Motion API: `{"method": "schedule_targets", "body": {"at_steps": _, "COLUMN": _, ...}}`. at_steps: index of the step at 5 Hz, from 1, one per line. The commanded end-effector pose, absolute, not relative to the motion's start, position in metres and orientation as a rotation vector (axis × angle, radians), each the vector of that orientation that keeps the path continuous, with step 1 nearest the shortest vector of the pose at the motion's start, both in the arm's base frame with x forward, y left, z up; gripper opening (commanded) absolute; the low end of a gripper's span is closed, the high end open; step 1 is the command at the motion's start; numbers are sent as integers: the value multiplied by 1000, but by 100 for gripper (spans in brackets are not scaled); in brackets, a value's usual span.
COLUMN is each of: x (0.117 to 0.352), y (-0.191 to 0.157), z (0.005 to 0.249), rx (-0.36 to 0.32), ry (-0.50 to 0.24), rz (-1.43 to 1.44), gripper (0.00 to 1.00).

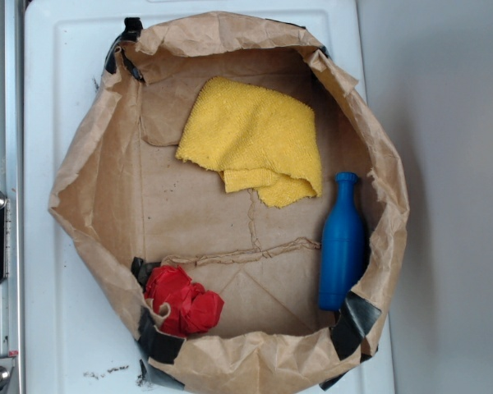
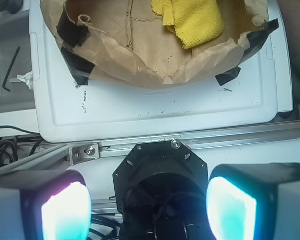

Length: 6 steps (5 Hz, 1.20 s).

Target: Grab the yellow cloth.

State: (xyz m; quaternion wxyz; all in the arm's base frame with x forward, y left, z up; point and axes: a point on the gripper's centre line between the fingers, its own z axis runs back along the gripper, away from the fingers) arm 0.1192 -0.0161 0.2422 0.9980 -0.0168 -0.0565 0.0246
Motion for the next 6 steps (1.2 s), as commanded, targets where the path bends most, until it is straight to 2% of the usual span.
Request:
{"method": "schedule_targets", "body": {"at_steps": 1, "x": 119, "y": -16, "z": 242, "rx": -34, "ry": -113, "rz": 49, "gripper": 100}}
{"method": "schedule_targets", "body": {"at_steps": 2, "x": 149, "y": -12, "z": 228, "rx": -37, "ry": -153, "rz": 105, "gripper": 100}}
{"method": "schedule_targets", "body": {"at_steps": 3, "x": 173, "y": -12, "z": 210, "rx": 21, "ry": -110, "rz": 162, "gripper": 100}}
{"method": "schedule_targets", "body": {"at_steps": 4, "x": 188, "y": -4, "z": 201, "rx": 43, "ry": -126, "rz": 204, "gripper": 100}}
{"method": "schedule_targets", "body": {"at_steps": 5, "x": 225, "y": 30, "z": 192, "rx": 18, "ry": -245, "rz": 448, "gripper": 100}}
{"method": "schedule_targets", "body": {"at_steps": 6, "x": 227, "y": 42, "z": 192, "rx": 13, "ry": -363, "rz": 615, "gripper": 100}}
